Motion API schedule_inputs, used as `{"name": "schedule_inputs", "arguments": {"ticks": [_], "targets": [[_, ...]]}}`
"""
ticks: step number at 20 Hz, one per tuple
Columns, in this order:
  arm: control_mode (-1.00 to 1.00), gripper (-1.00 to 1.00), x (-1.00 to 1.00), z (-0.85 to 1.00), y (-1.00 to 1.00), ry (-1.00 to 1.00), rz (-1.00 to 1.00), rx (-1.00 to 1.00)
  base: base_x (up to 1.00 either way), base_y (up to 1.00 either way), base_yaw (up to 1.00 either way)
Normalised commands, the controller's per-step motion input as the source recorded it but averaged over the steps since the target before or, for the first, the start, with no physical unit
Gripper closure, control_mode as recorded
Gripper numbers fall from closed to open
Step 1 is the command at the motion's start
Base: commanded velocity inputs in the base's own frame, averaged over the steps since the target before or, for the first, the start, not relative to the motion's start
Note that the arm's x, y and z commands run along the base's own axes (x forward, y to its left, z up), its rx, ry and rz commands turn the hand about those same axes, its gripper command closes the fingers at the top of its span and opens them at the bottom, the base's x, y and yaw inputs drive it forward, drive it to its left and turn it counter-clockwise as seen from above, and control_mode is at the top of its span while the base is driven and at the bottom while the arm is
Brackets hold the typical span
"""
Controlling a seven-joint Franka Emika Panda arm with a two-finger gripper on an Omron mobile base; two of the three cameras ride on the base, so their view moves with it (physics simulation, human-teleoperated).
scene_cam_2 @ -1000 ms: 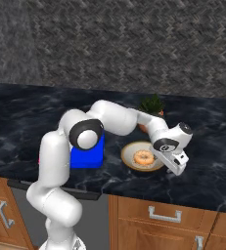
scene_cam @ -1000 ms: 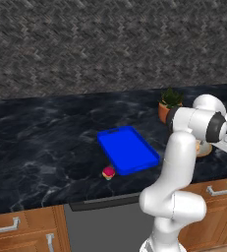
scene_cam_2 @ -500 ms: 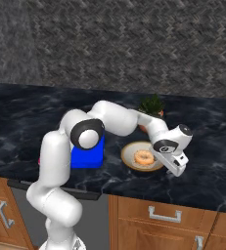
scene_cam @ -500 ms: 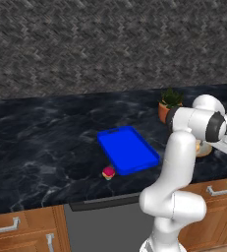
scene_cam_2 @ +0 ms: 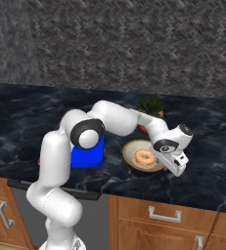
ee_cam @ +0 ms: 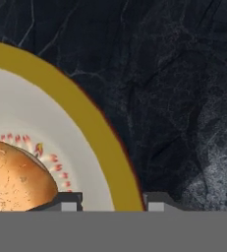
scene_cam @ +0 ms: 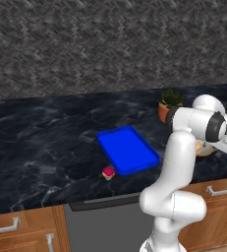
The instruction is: Place the bowl with donut and the cupcake onto the tray.
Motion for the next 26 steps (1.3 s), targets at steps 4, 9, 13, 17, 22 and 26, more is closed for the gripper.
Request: {"name": "schedule_inputs", "arguments": {"ticks": [4,9,13,17,22,26], "targets": [[-1.00,1.00,0.00,0.00,0.00,0.00,0.00,0.00,0.00,0.00,0.00],[-1.00,1.00,0.00,0.03,0.00,0.00,0.00,0.00,0.00,0.00,0.00],[-1.00,1.00,0.00,0.09,0.00,0.00,0.00,0.01,0.00,0.00,0.00],[-1.00,1.00,0.00,0.07,0.00,0.00,0.00,0.01,0.00,0.00,0.00],[-1.00,1.00,-0.03,0.32,0.00,-0.08,0.00,0.08,0.00,0.00,0.00],[-1.00,1.00,-0.05,0.39,0.00,-0.10,0.00,0.11,0.00,0.00,0.00]]}}
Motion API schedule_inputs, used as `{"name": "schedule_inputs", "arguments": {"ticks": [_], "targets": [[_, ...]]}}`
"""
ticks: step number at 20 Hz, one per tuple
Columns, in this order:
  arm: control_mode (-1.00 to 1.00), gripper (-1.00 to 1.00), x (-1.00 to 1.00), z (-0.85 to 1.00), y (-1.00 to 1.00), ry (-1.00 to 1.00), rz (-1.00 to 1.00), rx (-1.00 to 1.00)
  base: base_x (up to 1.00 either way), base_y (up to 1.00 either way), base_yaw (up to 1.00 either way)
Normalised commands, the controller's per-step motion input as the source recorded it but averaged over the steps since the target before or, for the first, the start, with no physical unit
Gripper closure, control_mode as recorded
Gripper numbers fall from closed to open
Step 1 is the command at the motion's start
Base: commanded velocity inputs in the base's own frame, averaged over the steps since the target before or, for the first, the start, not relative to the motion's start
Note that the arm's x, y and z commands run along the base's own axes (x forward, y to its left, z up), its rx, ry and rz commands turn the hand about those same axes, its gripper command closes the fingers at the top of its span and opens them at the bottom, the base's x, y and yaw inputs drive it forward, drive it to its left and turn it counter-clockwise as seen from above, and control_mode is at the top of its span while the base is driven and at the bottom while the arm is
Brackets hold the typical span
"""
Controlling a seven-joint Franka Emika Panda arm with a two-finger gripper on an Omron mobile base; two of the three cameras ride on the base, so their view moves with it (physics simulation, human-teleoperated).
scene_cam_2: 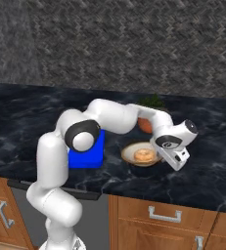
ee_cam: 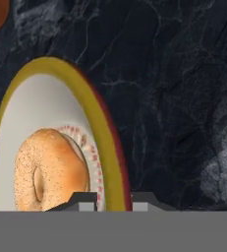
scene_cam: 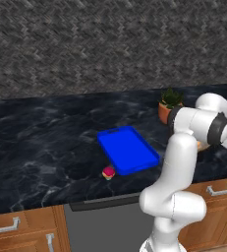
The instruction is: Place the bowl with donut and the cupcake onto the tray.
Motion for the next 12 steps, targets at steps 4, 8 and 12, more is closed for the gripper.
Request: {"name": "schedule_inputs", "arguments": {"ticks": [4,8,12], "targets": [[-1.00,1.00,0.00,0.31,0.00,-0.01,0.00,0.08,0.00,0.00,0.00],[-1.00,1.00,0.00,0.21,0.00,0.00,0.00,0.08,0.00,0.00,0.00],[-1.00,1.00,0.00,0.08,0.00,-0.01,0.00,0.11,0.00,0.00,0.00]]}}
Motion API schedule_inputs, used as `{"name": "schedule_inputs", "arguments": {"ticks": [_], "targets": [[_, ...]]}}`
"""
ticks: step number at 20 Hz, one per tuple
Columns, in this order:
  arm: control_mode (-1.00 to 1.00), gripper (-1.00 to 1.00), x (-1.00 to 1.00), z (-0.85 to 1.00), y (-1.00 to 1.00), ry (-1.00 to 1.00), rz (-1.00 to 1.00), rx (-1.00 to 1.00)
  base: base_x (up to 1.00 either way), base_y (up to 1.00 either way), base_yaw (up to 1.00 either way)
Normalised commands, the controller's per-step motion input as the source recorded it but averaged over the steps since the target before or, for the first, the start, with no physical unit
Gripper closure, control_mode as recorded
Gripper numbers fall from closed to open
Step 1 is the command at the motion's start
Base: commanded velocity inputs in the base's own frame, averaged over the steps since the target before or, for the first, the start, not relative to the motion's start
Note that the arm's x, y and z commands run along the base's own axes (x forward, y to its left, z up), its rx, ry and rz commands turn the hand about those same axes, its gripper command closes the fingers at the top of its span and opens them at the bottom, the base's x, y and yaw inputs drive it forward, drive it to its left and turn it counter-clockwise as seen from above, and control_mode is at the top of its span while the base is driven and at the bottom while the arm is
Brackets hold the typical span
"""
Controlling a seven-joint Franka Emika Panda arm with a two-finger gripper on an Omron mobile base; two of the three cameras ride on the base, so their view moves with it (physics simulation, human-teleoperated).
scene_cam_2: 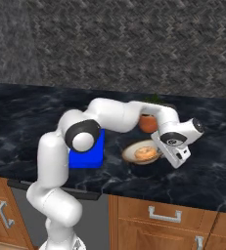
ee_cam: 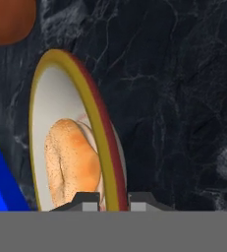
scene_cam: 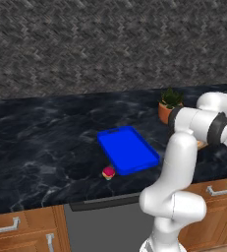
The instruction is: Place the bowl with donut and the cupcake onto the tray.
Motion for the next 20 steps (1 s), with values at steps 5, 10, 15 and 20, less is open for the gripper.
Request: {"name": "schedule_inputs", "arguments": {"ticks": [5,10,15,20], "targets": [[-1.00,1.00,0.00,0.00,0.00,0.00,-0.01,0.16,0.00,0.00,0.00],[-1.00,1.00,0.00,0.29,0.22,-0.05,-0.01,0.08,0.00,0.00,0.00],[-1.00,1.00,-0.03,0.32,0.51,-0.07,0.00,0.01,0.00,0.00,0.00],[-1.00,1.00,-0.17,0.09,0.82,-0.10,0.00,0.00,0.00,0.00,0.00]]}}
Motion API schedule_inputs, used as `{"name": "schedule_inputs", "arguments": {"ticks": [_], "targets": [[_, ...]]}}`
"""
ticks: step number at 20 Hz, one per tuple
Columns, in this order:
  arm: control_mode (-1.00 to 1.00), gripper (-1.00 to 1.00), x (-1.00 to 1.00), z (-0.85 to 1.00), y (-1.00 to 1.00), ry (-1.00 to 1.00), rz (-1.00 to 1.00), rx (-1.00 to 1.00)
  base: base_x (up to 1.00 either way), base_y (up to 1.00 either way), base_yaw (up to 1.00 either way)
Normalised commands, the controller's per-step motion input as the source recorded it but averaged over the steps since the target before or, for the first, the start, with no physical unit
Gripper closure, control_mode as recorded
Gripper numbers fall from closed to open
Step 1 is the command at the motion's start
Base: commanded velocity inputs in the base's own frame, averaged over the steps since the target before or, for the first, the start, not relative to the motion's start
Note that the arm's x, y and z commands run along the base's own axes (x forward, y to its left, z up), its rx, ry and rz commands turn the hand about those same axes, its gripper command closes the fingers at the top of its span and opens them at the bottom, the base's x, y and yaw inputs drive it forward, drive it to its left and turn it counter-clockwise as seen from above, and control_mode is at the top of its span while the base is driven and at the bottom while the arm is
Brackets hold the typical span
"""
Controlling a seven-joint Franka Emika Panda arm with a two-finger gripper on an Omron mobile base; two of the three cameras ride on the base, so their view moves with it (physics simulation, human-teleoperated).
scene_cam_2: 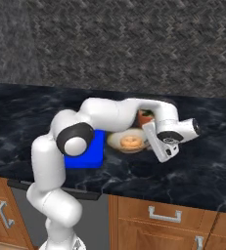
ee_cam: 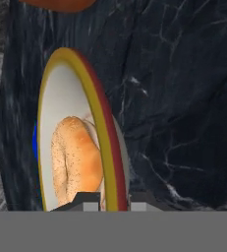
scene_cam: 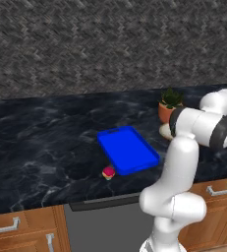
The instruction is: Place the bowl with donut and the cupcake onto the tray.
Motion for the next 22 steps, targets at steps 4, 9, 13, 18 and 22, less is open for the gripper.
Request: {"name": "schedule_inputs", "arguments": {"ticks": [4,9,13,18,22], "targets": [[-1.00,1.00,-0.09,0.05,0.88,-0.15,0.00,0.00,0.00,0.00,0.00],[-1.00,1.00,0.00,0.27,0.85,-0.07,0.00,-0.01,0.00,0.00,0.00],[-1.00,1.00,0.03,0.49,0.59,0.01,0.00,-0.01,0.00,0.00,0.00],[-1.00,1.00,0.02,0.32,0.45,0.13,0.00,-0.01,0.00,0.00,0.00],[-1.00,1.00,0.15,0.01,0.14,0.21,0.00,0.00,0.00,0.00,0.00]]}}
